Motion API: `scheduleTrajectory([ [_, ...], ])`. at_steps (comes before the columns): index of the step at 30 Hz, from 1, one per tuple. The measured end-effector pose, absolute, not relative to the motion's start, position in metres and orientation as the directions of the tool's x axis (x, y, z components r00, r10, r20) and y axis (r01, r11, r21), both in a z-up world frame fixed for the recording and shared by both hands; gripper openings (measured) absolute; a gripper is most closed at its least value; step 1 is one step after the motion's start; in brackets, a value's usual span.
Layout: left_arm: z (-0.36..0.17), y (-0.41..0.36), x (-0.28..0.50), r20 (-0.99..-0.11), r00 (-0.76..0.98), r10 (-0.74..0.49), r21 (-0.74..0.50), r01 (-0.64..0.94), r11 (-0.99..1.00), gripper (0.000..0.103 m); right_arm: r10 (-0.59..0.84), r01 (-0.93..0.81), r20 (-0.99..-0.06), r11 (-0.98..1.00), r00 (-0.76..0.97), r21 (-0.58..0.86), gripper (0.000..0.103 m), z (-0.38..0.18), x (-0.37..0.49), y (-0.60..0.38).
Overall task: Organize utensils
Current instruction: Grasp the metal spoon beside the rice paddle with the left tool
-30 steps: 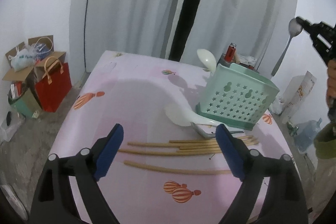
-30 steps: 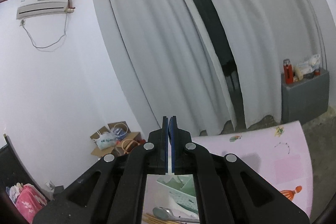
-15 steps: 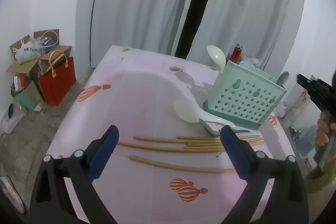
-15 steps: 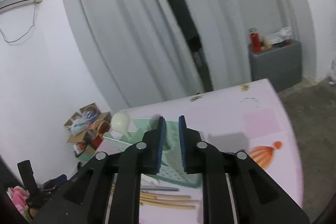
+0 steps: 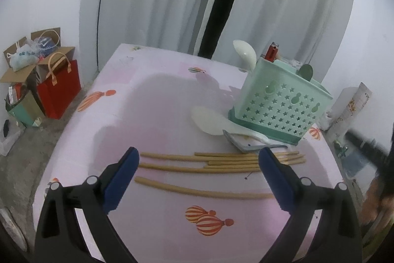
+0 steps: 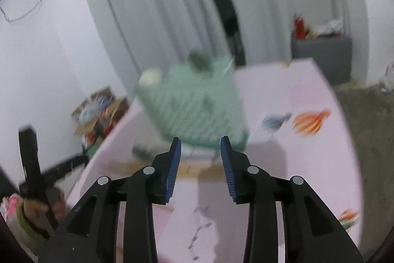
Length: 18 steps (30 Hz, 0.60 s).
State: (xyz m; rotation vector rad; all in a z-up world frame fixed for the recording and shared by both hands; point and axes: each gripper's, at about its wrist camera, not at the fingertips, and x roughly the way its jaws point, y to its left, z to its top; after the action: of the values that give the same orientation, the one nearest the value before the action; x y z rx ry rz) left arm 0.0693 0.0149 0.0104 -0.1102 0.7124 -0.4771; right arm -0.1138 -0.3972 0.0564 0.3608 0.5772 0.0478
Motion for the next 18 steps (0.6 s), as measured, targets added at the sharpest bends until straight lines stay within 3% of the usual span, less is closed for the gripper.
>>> scheduleTrajectory([
  [8,0.008,-0.002,0.101,-0.588,0.566,-0.578,-0.422,0.394,0.816,0.093,0.242,-0.031,-0.588,0.938,0.772,0.345,0.034,0.037,-0.095,-0.351],
  [14,-0.012,-0.023,0.133,-0.64,0.454,-0.62,-0.51,0.353,0.785,0.064,0.245,-0.063,-0.608,0.95,0.755,0.305,0.037,0.031,-0.099,-0.334],
  [18,-0.02,-0.038,0.146,-0.685,0.411,-0.602,-0.492,0.348,0.798,0.05,0.255,-0.074,-0.617,0.95,0.745,0.304,0.038,0.022,-0.101,-0.332],
])
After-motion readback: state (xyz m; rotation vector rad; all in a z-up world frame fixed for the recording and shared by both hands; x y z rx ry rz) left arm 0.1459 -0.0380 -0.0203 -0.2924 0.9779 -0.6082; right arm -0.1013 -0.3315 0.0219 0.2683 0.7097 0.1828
